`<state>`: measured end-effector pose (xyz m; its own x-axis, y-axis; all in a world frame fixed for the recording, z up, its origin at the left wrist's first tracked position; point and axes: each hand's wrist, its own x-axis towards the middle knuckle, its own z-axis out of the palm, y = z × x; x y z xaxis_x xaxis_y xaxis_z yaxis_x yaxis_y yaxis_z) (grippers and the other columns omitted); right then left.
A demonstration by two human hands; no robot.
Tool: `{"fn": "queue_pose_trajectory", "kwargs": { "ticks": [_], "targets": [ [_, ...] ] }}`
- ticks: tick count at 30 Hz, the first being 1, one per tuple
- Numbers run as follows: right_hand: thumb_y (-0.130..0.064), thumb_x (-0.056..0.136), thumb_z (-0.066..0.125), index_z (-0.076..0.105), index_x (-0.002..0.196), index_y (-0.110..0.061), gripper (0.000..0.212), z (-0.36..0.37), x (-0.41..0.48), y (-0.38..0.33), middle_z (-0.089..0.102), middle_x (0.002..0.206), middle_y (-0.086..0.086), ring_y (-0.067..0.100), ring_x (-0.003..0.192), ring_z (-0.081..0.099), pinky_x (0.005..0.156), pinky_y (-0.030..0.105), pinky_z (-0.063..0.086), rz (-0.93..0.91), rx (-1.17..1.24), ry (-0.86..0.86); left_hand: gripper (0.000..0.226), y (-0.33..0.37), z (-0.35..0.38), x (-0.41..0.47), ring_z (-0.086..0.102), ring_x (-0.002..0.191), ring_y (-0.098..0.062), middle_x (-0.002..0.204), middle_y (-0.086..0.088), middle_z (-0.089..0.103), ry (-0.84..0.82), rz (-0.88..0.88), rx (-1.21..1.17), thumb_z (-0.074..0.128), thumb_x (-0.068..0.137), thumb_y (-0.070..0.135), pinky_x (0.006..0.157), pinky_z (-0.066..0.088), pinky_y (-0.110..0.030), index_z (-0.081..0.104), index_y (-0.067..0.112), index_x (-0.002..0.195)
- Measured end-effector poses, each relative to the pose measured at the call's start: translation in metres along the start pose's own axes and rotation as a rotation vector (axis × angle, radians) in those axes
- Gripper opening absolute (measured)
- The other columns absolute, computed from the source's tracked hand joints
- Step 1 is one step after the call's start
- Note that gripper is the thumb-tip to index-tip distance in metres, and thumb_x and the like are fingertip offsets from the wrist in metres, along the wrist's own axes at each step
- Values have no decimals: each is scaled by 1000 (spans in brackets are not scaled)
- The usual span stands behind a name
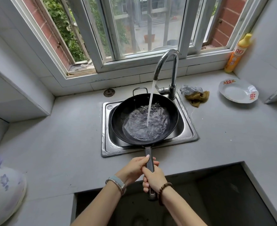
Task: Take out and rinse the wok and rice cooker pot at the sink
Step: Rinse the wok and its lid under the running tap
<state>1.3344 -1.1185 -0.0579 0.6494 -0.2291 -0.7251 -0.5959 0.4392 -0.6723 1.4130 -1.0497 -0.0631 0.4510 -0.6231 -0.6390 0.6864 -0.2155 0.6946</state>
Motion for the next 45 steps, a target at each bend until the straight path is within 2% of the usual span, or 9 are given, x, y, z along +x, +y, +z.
{"fn": "queue_pose_trajectory", "kwargs": {
  "ticks": [7, 15, 19, 23, 29, 35, 40, 43, 45],
  "targets": [
    [-17, 95, 49, 46, 86, -8, 13, 3, 0, 3, 43, 51, 4, 13, 33, 40, 37, 22, 39, -36, -78, 45, 31, -3, 3, -3, 70, 87, -17, 108, -16, 71, 23, 4, -61, 43, 102, 21, 77, 55, -25, 59, -3, 112],
    [-7, 96, 45, 43, 96, -7, 3, -7, -7, -5, 38, 48, 2, 11, 33, 32, 35, 18, 30, 44, 165, -110, 17, 2, 12, -2, 69, 66, -13, 78, -9, 73, 159, 46, 21, 58, 95, 12, 65, 55, -21, 64, -3, 94],
    [-5, 95, 45, 38, 96, -11, 9, -6, -7, -6, 38, 47, 2, 10, 31, 31, 34, 17, 29, 80, 275, -150, 19, 3, 13, -3, 68, 68, -16, 78, -11, 74, 233, 76, 92, 64, 91, 16, 70, 55, -24, 68, -2, 87],
    [-7, 96, 44, 37, 82, -11, 16, -8, -12, -10, 33, 47, 0, 7, 30, 29, 32, 16, 25, 88, 393, -221, 31, 7, 18, -7, 70, 68, -14, 81, -13, 75, 329, 94, 201, 69, 88, 20, 64, 54, -21, 70, -11, 89],
    [-11, 98, 41, 40, 69, -12, 29, -7, -16, -9, 28, 47, -3, 4, 29, 25, 29, 15, 22, 76, 503, -326, 25, 15, 26, -14, 69, 61, -13, 78, -14, 75, 450, 106, 299, 72, 85, 17, 56, 53, -18, 72, -8, 82],
    [-13, 98, 39, 45, 56, -14, 43, -6, -20, -14, 27, 42, -6, 3, 26, 23, 26, 15, 21, 137, 583, -457, 28, 19, 25, -21, 67, 65, -21, 72, -13, 74, 579, 99, 452, 75, 76, 29, 61, 52, -32, 68, 6, 61],
    [-13, 86, 50, 53, 49, -13, 38, 2, -22, -13, 28, 40, -7, 3, 25, 25, 27, 13, 19, 186, 710, -561, 42, 24, 18, -33, 52, 53, -18, 57, -15, 63, 668, 107, 620, 69, 63, 44, 52, 41, -34, 62, 4, 56],
    [-15, 86, 55, 50, 48, -12, 38, 12, -21, -7, 29, 38, -7, 4, 24, 27, 25, 14, 22, 234, 798, -603, 47, 30, 16, -45, 38, 48, -16, 42, 2, 39, 746, 99, 742, 71, 73, 36, 49, 30, -27, 40, 16, 44],
    [-8, 77, 71, 46, 47, -11, 39, 20, -21, -4, 31, 36, -6, 4, 23, 28, 23, 15, 25, 249, 882, -660, 52, 32, 12, -51, 34, 46, -16, 41, 4, 33, 791, 108, 807, 71, 76, 35, 47, 27, -28, 34, 17, 43]
  ]
}}
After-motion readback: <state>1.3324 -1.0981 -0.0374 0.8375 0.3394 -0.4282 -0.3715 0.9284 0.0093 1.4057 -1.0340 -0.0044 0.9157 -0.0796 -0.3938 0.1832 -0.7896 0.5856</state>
